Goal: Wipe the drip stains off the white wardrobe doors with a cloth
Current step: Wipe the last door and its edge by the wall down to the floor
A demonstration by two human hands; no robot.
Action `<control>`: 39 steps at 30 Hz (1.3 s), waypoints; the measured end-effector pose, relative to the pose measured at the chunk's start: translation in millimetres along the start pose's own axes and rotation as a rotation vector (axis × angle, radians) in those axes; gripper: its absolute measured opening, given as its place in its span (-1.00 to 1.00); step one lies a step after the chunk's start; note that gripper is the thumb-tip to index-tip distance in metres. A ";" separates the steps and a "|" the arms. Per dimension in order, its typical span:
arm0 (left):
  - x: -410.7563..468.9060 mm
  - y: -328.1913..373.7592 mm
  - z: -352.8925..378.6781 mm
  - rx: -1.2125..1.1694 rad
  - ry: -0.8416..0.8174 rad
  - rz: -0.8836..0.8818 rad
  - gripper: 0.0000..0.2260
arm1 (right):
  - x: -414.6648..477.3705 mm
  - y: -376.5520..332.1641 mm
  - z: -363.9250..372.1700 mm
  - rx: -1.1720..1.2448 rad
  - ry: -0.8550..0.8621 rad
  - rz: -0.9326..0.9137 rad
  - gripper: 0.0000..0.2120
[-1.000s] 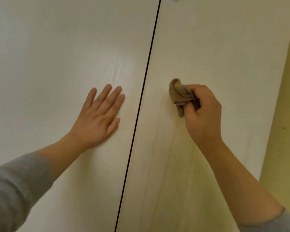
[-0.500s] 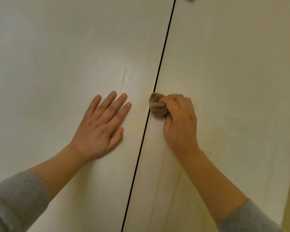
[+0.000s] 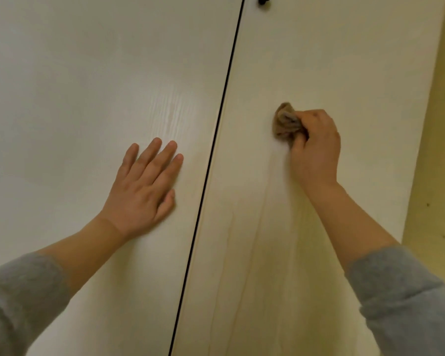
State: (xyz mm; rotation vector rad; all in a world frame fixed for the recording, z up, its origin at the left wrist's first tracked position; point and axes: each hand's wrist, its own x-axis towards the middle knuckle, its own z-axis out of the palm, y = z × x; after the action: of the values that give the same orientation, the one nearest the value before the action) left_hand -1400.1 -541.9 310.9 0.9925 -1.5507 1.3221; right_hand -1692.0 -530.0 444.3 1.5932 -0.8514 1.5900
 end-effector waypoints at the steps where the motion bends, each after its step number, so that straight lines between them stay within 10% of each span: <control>1: 2.1 5.7 -1.0 -0.016 0.028 -0.022 -0.49 | -3.3 3.6 2.4 0.000 -0.016 -0.024 -0.59; 11: 21.3 53.3 10.5 -0.072 0.044 -0.155 -0.46 | -122.3 -10.0 -11.8 0.153 -0.279 -0.223 -0.61; 17: 19.5 51.8 11.6 -0.072 0.029 -0.163 -0.44 | -4.0 23.5 -27.3 -0.006 0.051 -0.015 -0.56; 29: 20.7 51.9 11.8 -0.050 0.005 -0.158 -0.43 | -149.5 36.3 -32.1 0.041 -0.191 -0.104 -0.59; 39: 20.9 53.7 12.6 -0.051 0.015 -0.163 -0.42 | -2.9 67.4 -33.0 -0.065 0.058 0.034 -0.57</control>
State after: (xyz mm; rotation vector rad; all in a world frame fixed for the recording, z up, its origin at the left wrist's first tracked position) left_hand -1458.8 -548.5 312.5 1.0517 -1.4529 1.1685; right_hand -1766.7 -537.3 443.2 1.4875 -0.8944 1.6087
